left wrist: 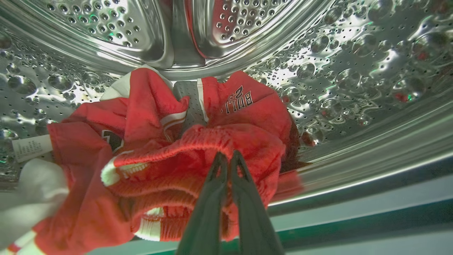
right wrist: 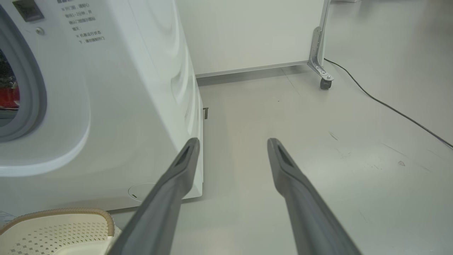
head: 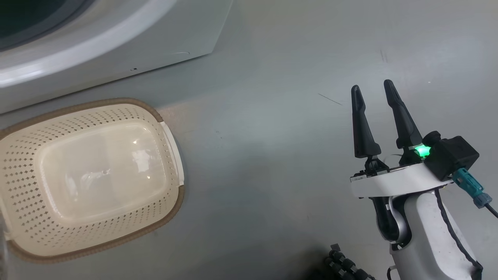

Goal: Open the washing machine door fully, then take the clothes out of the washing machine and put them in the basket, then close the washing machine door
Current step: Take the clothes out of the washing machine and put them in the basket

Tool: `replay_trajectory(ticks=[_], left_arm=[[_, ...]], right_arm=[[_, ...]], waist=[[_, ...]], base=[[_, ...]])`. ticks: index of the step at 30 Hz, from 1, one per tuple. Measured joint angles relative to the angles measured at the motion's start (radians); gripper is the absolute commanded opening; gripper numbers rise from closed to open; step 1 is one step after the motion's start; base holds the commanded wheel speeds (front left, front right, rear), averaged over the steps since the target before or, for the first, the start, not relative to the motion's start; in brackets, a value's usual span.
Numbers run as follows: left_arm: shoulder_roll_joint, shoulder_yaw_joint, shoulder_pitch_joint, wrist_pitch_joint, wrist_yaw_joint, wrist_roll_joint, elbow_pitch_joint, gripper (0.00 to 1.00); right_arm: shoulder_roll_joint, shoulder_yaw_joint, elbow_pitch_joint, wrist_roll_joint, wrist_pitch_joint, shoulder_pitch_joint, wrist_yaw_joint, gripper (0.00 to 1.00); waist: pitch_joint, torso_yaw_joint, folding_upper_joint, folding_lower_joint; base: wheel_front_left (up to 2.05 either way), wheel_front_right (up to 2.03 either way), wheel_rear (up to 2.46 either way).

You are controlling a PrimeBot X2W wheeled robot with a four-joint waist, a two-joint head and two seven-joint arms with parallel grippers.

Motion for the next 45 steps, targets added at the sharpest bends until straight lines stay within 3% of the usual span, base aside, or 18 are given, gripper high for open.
replay_trajectory(ticks=[16, 31, 45], left_arm=[[-0.074, -0.026, 0.166, -0.293, -0.016, 0.021, -0.081, 0.00], [-0.127, -0.034, 0.415, -0.580, -0.002, 0.063, -0.174, 0.00], [-0.159, -0.031, 0.598, -0.590, 0.060, 0.111, -0.345, 0.00]], right_arm=[[-0.001, -0.016, 0.028, -0.053, 0.000, 0.000, 0.017, 1.00], [-0.002, -0.030, 0.076, -0.092, 0.000, 0.049, 0.030, 1.00], [-0.002, -0.044, 0.099, -0.114, 0.000, 0.142, 0.035, 1.00]], waist=[[-0.060, 0.062, 0.0000, 0.0000], [-0.201, 0.118, 0.0000, 0.0000], [-0.368, 0.169, 0.0000, 0.0000]], base=[[0.00, 0.00, 0.00], [0.00, 0.00, 0.00], [0.00, 0.00, 0.00]])
